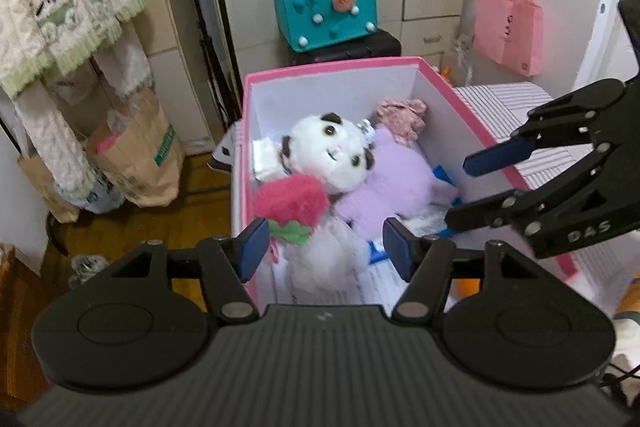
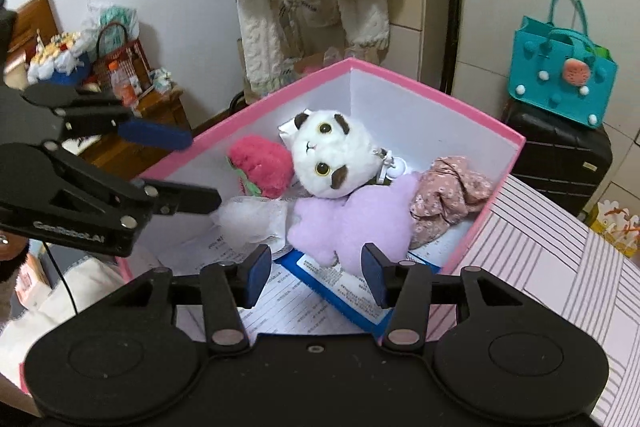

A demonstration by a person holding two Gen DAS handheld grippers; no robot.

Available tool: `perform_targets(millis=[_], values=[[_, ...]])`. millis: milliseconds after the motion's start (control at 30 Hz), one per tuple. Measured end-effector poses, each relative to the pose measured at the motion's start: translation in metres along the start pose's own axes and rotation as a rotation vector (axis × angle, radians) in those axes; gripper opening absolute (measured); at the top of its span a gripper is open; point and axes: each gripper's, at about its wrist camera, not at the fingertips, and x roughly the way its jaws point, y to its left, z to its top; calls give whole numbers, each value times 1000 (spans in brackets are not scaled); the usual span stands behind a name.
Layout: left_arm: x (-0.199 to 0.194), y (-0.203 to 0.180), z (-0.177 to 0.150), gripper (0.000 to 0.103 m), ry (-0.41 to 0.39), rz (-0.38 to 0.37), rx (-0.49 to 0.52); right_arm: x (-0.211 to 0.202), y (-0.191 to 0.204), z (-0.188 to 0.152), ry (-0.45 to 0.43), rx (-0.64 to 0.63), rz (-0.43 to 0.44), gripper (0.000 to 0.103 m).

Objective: Organize soft objects

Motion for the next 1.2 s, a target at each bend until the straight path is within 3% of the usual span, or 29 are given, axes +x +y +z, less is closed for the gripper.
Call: perform_targets(millis=[200, 500, 633, 733, 800, 900, 967, 1067, 1200], values=[[-21, -12, 0, 71, -22, 42, 45, -38, 2, -9, -55, 18, 12, 58], [-49, -21, 2, 84, 12, -24, -2, -77, 10, -23, -79, 16, -24, 59], [-64, -25, -2, 88, 5, 4, -5, -93, 11, -32, -87, 34, -45, 59], [-73, -31, -4, 100, 5, 33, -5, -107, 12, -39, -112, 44, -58, 66], [-77, -37, -3, 100, 29, 67, 4, -115, 12, -42, -119, 59, -45, 83], [-78, -50, -1, 100, 88, 120, 54, -123, 13, -46, -119, 79, -44, 94], [-77, -59, -2, 100, 112, 137, 109, -129, 17, -48, -116, 103, -104, 95], [-85, -66, -8, 100, 86, 136, 96, -136, 22, -53, -108, 140, -207, 95], [-96, -71, -8, 100, 101, 75, 43, -151, 20, -63, -124, 166, -202, 95]])
